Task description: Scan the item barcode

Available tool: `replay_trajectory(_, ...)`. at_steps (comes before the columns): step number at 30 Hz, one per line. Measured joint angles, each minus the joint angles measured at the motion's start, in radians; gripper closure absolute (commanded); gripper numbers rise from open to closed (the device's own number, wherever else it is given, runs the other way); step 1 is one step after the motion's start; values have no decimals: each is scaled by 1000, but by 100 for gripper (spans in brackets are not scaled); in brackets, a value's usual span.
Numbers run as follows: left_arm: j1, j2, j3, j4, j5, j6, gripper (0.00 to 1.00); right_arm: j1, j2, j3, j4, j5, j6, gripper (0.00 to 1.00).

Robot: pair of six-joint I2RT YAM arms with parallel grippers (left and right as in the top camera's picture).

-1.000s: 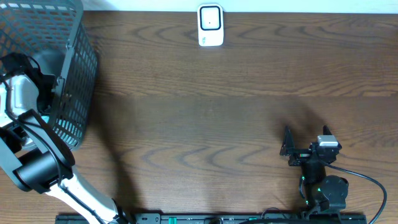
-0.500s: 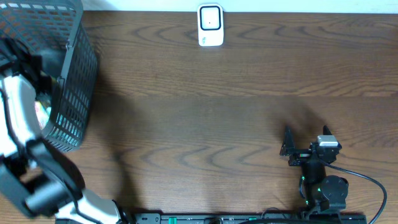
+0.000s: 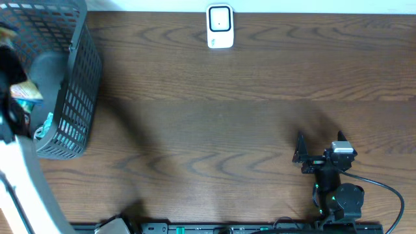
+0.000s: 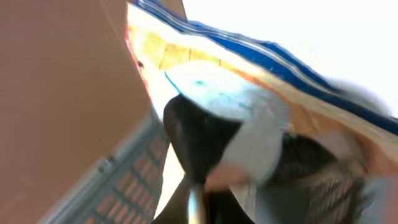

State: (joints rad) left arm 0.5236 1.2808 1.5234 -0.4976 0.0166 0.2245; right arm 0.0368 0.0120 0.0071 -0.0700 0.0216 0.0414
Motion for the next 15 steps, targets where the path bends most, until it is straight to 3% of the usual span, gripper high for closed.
replay_trajectory(9, -74, -188, 0, 146, 168, -513, 93, 0, 0, 0, 0, 0, 0, 1)
replay_trajectory(15, -290, -152, 0, 138, 286, -653, 93, 0, 0, 0, 0, 0, 0, 1)
